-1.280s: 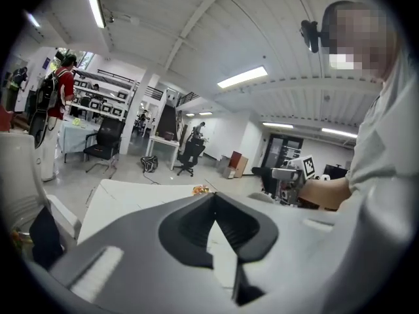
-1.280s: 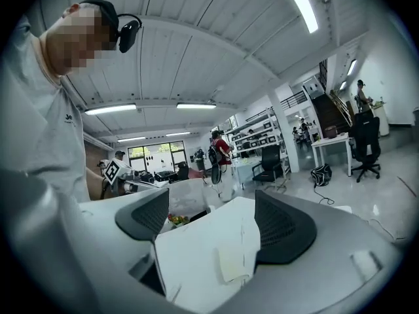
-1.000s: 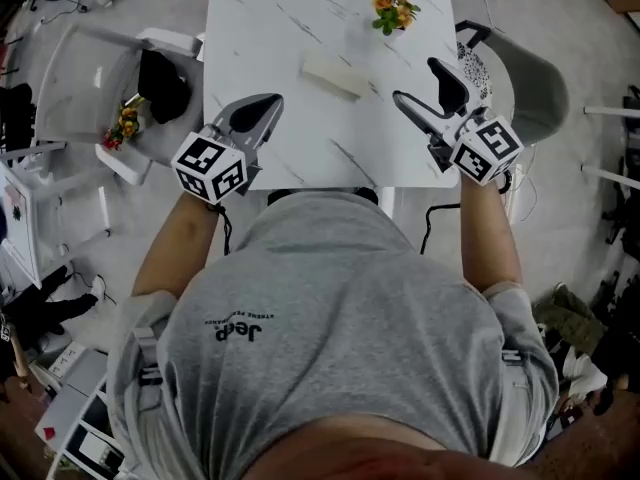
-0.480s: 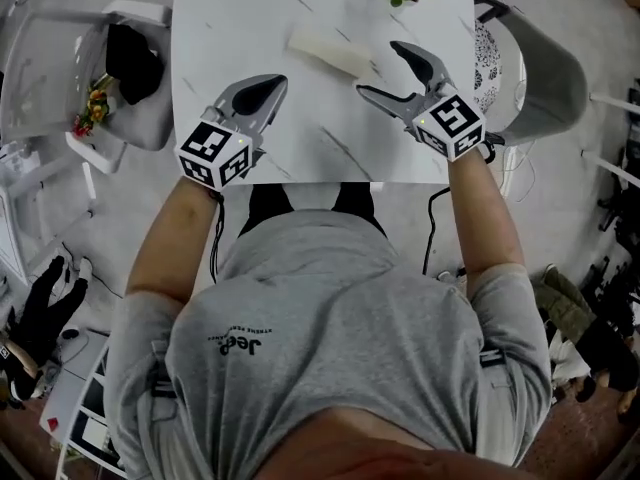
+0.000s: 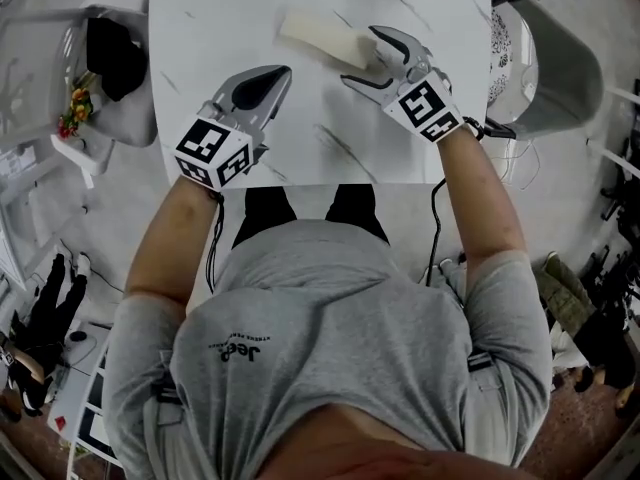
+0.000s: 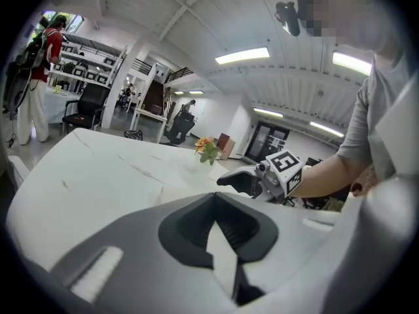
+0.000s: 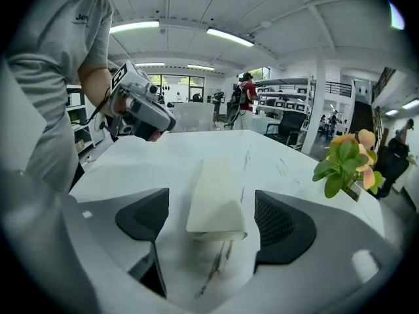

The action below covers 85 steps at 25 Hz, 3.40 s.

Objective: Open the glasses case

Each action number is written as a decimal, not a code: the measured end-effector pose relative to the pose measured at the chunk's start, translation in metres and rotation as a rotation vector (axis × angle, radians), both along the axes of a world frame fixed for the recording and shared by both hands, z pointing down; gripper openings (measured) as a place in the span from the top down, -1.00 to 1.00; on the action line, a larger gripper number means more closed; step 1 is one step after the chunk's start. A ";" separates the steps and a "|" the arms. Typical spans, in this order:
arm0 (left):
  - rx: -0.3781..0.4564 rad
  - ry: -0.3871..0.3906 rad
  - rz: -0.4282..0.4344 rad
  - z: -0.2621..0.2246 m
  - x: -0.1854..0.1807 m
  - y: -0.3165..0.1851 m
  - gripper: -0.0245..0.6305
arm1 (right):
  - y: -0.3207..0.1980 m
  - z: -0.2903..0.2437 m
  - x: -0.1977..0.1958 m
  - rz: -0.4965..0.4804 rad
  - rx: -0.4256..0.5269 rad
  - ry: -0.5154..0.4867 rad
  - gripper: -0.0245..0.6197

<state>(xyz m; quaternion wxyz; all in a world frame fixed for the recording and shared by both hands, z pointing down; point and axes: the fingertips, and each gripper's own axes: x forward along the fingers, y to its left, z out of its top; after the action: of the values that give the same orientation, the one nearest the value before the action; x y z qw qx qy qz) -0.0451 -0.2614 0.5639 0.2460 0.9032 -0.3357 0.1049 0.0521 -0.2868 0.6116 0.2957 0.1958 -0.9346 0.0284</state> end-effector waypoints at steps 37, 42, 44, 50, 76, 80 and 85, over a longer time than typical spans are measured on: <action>0.019 0.048 0.006 -0.010 0.006 0.003 0.77 | -0.016 0.002 0.003 -0.014 0.115 0.026 0.30; 0.019 0.054 0.008 -0.010 0.009 0.003 0.77 | -0.027 -0.010 0.008 0.019 0.142 0.004 0.58; 0.022 0.055 0.009 -0.011 0.010 0.003 0.77 | -0.030 -0.012 0.010 0.029 0.143 0.000 0.62; 0.022 0.053 0.004 -0.013 0.008 0.001 0.77 | -0.041 -0.015 0.016 0.064 0.155 -0.003 0.73; 0.011 0.065 -0.020 -0.009 -0.006 0.001 0.77 | -0.080 -0.004 0.030 0.053 0.085 -0.011 0.86; 0.012 0.068 -0.022 -0.012 -0.008 0.002 0.77 | -0.074 -0.007 0.022 -0.021 0.098 0.008 0.90; 0.015 0.070 -0.022 -0.014 -0.008 0.005 0.77 | -0.071 -0.008 0.012 -0.092 0.106 0.029 0.90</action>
<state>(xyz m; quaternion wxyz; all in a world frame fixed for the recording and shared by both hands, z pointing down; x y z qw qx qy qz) -0.0527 -0.2563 0.5502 0.2517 0.9045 -0.3375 0.0682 0.0640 -0.3580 0.6039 0.2992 0.1685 -0.9384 -0.0373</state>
